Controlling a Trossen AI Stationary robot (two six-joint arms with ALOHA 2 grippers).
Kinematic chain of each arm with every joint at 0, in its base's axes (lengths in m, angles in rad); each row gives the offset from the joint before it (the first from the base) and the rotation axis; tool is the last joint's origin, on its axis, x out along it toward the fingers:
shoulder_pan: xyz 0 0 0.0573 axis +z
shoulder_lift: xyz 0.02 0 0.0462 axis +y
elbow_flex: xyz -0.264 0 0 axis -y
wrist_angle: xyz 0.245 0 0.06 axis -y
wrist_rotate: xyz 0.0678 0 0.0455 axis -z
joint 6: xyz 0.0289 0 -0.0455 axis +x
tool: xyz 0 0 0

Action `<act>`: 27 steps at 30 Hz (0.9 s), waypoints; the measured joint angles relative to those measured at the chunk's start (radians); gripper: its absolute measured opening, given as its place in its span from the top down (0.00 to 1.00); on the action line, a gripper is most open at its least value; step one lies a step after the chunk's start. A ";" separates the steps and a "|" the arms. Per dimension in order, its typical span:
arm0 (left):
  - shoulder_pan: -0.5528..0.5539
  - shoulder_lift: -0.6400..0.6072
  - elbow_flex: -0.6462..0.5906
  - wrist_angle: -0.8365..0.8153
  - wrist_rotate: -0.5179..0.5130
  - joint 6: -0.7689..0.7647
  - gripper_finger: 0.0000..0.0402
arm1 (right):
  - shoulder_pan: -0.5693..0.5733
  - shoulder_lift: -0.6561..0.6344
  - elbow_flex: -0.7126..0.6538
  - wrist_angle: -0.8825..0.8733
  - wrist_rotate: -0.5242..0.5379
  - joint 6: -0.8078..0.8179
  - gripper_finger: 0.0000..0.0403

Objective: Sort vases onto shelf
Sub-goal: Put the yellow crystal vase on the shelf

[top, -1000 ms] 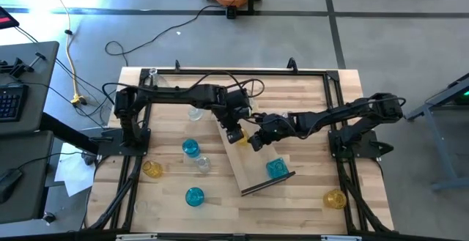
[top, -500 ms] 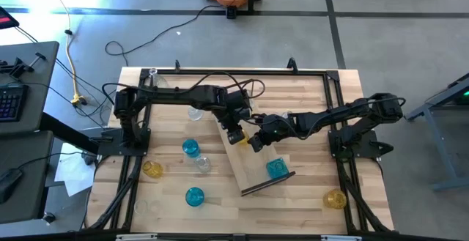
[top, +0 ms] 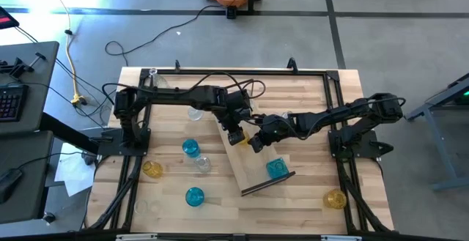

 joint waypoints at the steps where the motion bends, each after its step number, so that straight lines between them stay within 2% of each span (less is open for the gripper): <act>1: 0.000 0.000 0.000 0.000 0.000 0.000 0.71 | 0.000 0.000 0.000 0.000 0.000 -0.001 1.00; 27: 0.000 0.000 0.000 -0.001 0.003 -0.026 0.71 | 0.000 0.000 0.000 0.001 -0.002 -0.002 1.00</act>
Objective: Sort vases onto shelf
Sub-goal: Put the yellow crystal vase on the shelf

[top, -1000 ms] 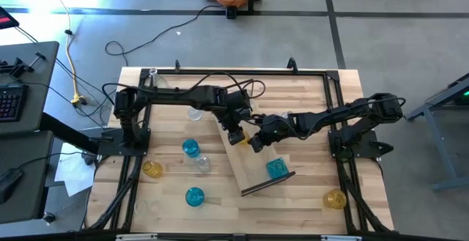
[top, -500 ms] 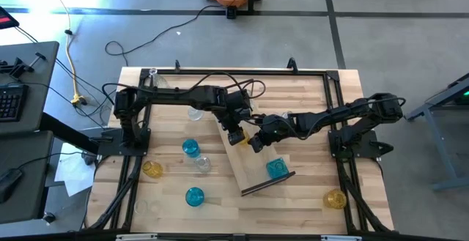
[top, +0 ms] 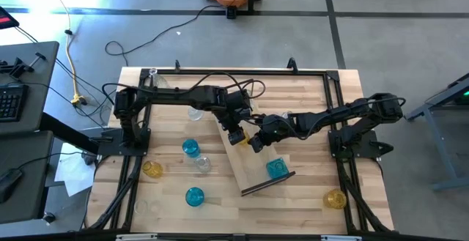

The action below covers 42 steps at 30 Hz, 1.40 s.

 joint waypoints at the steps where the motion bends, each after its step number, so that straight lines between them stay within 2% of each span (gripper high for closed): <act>1: 0.000 0.000 0.000 0.000 0.000 0.000 0.71 | 0.000 0.000 0.000 0.000 0.000 0.000 1.00; 9: -0.001 0.000 0.002 -0.057 -0.092 0.007 0.71 | -0.002 0.000 0.000 0.003 0.000 0.004 1.00; 15: -0.001 0.000 0.002 -0.076 -0.118 0.011 0.71 | -0.014 0.000 0.000 0.002 -0.007 0.000 1.00; 31: 0.005 0.000 0.086 -0.087 -0.117 0.054 0.64 | -0.033 0.000 0.000 0.009 -0.025 -0.023 1.00; 37: 0.015 -0.006 0.087 -0.143 -0.052 0.073 0.65 | -0.033 0.000 0.000 0.006 -0.025 -0.023 1.00; 42: 0.014 -0.048 0.087 -0.195 -0.051 0.107 0.68 | -0.033 0.000 0.000 0.000 -0.024 -0.024 1.00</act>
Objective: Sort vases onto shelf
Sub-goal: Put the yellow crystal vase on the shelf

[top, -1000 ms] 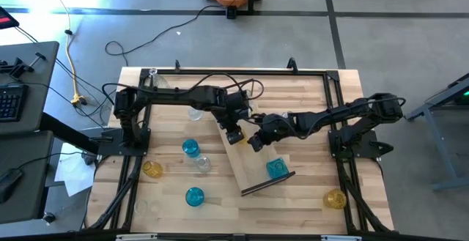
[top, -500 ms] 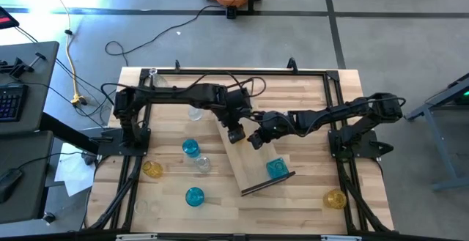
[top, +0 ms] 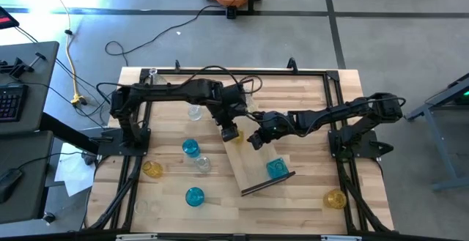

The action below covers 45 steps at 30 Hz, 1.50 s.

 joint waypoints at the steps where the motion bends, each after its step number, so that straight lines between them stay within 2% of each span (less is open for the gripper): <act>1: 0.000 -0.013 0.000 0.002 0.000 0.000 0.69 | 0.000 0.000 0.000 -0.006 0.003 -0.006 1.00; 6: -0.001 -0.088 0.000 0.008 -0.031 0.010 0.75 | -0.007 0.000 0.000 -0.021 0.020 -0.021 1.00; 12: -0.035 -0.168 0.001 0.020 -0.164 -0.003 0.81 | -0.010 0.000 0.033 -0.035 0.020 -0.083 1.00; 17: -0.051 -0.181 0.000 0.022 -0.193 -0.024 0.85 | -0.028 -0.002 0.141 -0.222 0.026 -0.176 1.00; 20: -0.064 -0.181 -0.023 0.032 -0.221 -0.027 0.86 | -0.034 -0.002 0.254 -0.434 0.096 -0.258 1.00; 24: -0.087 -0.179 -0.068 0.034 -0.262 -0.061 0.88 | -0.033 -0.003 0.438 -0.706 0.243 -0.362 1.00; 30: -0.118 -0.184 -0.117 0.061 -0.328 -0.081 0.91 | -0.033 -0.003 0.687 -0.973 0.444 -0.465 1.00; 34: -0.146 -0.193 -0.124 0.078 -0.419 -0.071 0.94 | -0.033 -0.005 0.816 -1.097 0.542 -0.497 1.00; 38: -0.155 -0.235 -0.124 0.088 -0.439 -0.061 0.96 | -0.032 -0.019 0.903 -1.183 0.589 -0.523 1.00; 45: -0.128 -0.425 -0.123 0.049 -0.452 -0.085 0.99 | -0.033 -0.105 0.930 -1.235 0.631 -0.525 1.00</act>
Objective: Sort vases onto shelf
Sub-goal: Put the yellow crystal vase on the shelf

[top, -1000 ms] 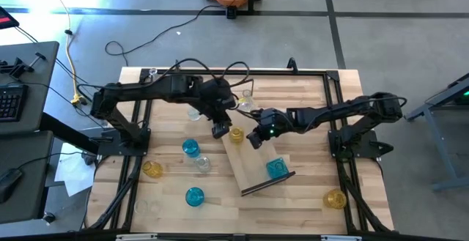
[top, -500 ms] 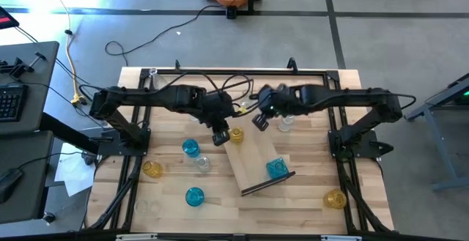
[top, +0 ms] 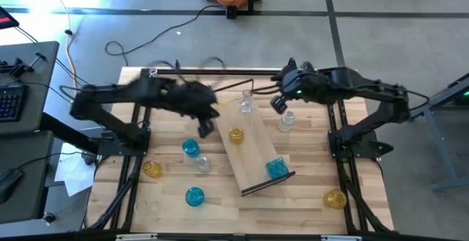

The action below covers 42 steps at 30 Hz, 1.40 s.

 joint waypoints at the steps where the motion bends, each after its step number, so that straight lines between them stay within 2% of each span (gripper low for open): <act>1: 0.005 -0.037 0.000 -0.003 -0.004 -0.007 0.99 | 0.000 -0.015 0.000 -0.001 0.000 0.002 1.00; 10: 0.016 -0.385 0.001 -0.171 -0.208 -0.111 0.99 | 0.000 -0.091 -0.001 0.006 0.007 0.011 1.00; 14: 0.009 -0.432 0.001 -0.202 -0.211 -0.159 0.99 | 0.000 -0.089 -0.002 0.008 0.007 0.010 1.00; 17: -0.018 -0.429 -0.086 -0.166 -0.209 -0.169 0.99 | 0.000 -0.082 -0.002 0.010 0.013 0.009 1.00; 23: -0.038 -0.435 -0.452 0.068 -0.168 -0.244 0.99 | 0.000 -0.082 -0.002 0.009 0.023 0.003 1.00; 27: -0.045 -0.454 -0.669 0.419 -0.101 -0.296 0.99 | 0.000 -0.083 -0.002 0.004 0.023 -0.006 1.00; 30: -0.047 -0.443 -0.780 0.675 -0.036 -0.336 0.99 | 0.000 -0.083 -0.002 0.004 0.023 -0.008 1.00; 32: -0.048 -0.423 -0.826 0.749 -0.029 -0.371 0.99 | 0.000 -0.083 -0.002 0.004 0.023 -0.015 1.00; 36: -0.070 -0.361 -0.853 0.776 -0.029 -0.418 0.99 | -0.001 -0.083 -0.002 0.006 0.024 -0.029 1.00; 42: -0.100 -0.237 -0.857 0.870 0.073 -0.465 0.99 | -0.033 -0.088 -0.002 0.015 0.035 -0.079 1.00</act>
